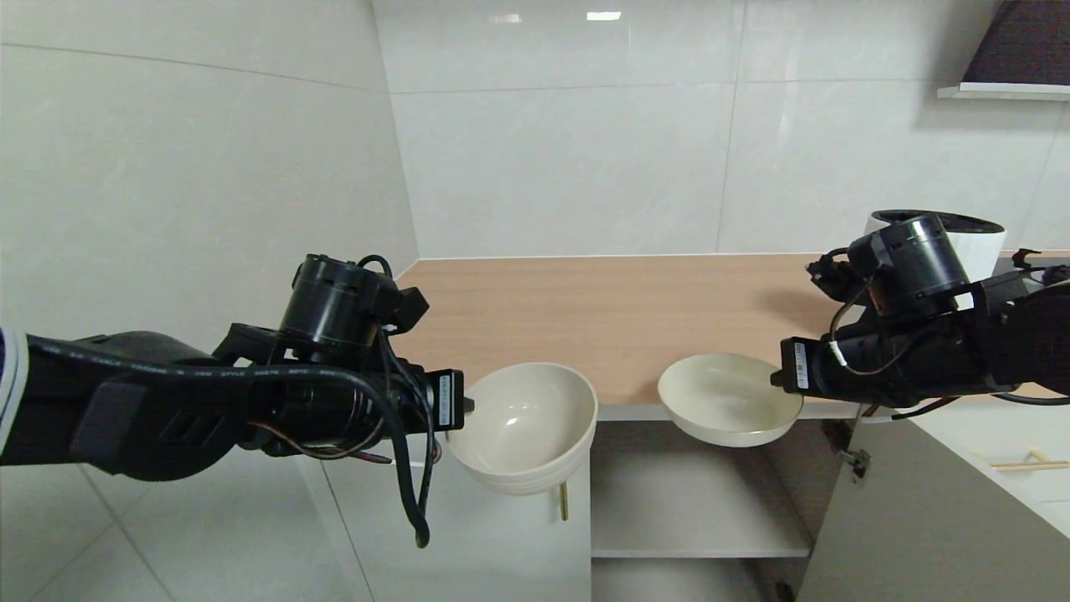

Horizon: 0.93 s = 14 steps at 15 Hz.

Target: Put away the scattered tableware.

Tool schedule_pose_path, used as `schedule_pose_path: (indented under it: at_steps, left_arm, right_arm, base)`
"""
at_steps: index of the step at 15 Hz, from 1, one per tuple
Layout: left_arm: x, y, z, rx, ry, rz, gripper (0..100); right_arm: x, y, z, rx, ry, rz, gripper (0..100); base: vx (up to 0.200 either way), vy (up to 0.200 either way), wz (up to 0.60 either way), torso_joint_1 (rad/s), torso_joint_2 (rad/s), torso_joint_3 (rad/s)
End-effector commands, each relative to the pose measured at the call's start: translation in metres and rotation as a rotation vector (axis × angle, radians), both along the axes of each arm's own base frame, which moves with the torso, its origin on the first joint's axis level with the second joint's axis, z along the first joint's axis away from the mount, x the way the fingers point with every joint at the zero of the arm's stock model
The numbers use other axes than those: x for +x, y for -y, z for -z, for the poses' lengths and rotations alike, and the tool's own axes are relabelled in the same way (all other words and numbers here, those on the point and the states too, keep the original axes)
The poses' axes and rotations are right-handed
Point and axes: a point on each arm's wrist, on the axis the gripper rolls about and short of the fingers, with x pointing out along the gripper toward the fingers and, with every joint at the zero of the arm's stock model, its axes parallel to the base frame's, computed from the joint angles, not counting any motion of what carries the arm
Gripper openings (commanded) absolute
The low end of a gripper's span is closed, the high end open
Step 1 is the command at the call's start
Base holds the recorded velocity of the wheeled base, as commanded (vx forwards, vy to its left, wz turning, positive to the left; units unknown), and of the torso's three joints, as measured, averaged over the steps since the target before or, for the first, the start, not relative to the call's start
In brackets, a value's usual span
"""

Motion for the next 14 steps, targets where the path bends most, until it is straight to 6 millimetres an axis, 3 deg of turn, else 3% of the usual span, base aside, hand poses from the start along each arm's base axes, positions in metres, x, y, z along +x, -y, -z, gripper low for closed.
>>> schedule_pose_path:
  at_steps: [1,2,14]
  left_arm:
    - [0.002,0.001,0.003,0.003,-0.01,0.0,0]
    - [0.002,0.001,0.003,0.002,-0.008,-0.002,0]
    - [0.006,0.003,0.009,0.02,-0.017,-0.014,0]
  right_arm:
    - [0.002,-0.001,0.004,-0.007,-0.014,0.001,0]
    - [0.002,-0.001,0.005,-0.008,-0.015,0.001,0]
    - [0.013,-0.005,0.022,-0.033,-0.053,0.008,0]
  base:
    - [-0.2,0.0,0.0,0.017,0.0,0.007]
    - [-0.2,0.0,0.0,0.007,0.0,-0.002]
    - [0.0,0.0,0.0,0.0,0.0,0.0]
